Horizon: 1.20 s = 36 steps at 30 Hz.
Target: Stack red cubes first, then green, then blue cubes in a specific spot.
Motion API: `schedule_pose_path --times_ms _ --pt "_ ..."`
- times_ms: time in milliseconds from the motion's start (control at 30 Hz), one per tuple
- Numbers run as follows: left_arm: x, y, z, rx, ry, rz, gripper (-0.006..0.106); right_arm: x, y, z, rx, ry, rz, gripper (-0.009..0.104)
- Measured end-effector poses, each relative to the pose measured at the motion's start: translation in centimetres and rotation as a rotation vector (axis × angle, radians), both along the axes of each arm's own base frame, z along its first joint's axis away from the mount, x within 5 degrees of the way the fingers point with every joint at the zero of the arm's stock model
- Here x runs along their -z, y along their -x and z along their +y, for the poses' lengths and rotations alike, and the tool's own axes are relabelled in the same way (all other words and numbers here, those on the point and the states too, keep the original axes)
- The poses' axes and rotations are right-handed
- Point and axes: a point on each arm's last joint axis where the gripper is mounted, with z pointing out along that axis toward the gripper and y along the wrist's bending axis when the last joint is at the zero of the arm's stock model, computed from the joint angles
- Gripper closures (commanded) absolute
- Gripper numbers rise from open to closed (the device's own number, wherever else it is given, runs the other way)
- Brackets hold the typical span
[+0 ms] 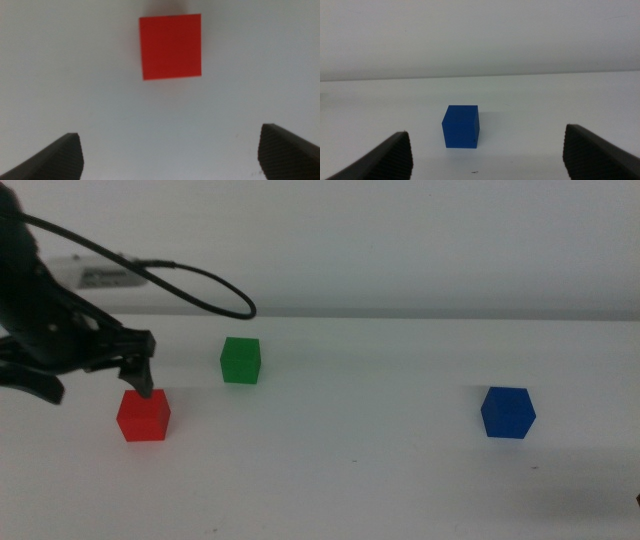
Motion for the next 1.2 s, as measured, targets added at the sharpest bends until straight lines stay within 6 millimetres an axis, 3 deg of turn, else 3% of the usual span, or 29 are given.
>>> schedule_pose_path --times_ms 267,1200 --pt "3.4 -1.9 -0.1 -0.009 -0.002 0.035 0.007 0.0 0.0 0.0 0.0 0.0 0.0 0.015" --pt "7.6 -4.9 -1.2 -0.006 -0.032 0.055 0.007 0.0 0.0 0.0 0.0 0.0 0.0 0.015"
